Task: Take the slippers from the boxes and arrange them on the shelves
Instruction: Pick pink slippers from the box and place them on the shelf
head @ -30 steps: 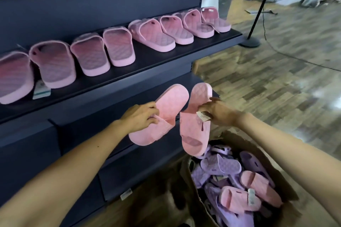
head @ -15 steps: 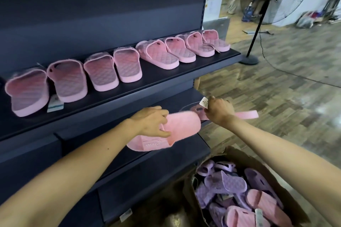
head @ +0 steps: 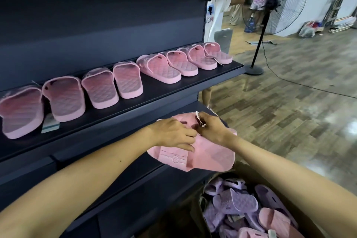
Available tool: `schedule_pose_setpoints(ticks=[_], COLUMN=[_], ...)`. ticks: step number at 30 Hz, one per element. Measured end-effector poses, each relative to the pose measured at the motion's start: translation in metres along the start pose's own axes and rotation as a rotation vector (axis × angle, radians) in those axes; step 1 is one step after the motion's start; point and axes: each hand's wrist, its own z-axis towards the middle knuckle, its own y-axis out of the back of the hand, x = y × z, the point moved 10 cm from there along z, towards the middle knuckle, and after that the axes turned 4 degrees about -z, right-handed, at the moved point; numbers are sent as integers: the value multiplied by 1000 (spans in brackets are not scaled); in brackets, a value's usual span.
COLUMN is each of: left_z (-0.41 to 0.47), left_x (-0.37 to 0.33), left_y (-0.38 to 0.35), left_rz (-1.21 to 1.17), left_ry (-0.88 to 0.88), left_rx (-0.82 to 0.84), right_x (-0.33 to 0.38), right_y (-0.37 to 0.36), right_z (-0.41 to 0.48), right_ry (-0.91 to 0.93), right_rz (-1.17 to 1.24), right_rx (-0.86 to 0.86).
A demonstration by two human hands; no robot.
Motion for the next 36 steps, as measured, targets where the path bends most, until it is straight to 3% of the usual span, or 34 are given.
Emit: schedule_pose_setpoints(ticks=[6,10,14,16,18,21,23,27,31,36], left_z=[-7,0,-2,-13,-35,-71,-81,-76,-79,-82], left_x=[3,3,8,18,39,61,61,61,58,62], left_y=[-6,-3,-7,-8,-6,-28,-38,-31,-19,18], left_rz=[-99,-75,-37,-49,-117,-252,-350,-457,-414,-330], left_ry=[-25,-24,13,162,469,947,1111,1209,1191,1112], left_rx=[-41,-45,-77,-105,-140,50,109,12,-4,-177], right_x=[-5,-3,-4,-11,-20,-21,-17,-12,-3,33], right_y=[-12,-12,-11,-4,7,20,19,14,18,32], right_z=[-16,-13,-11,-10,-9,-6,-4,-3,-10,-25], right_ry=[-36,3,8,-57,-149,-217,-223,-229,-157,-13], right_rz=[170,24,32,42,59,84,90,163,188,251], right_rx=[231,152,74,16,-69,-158,-160,-166,-161,-115])
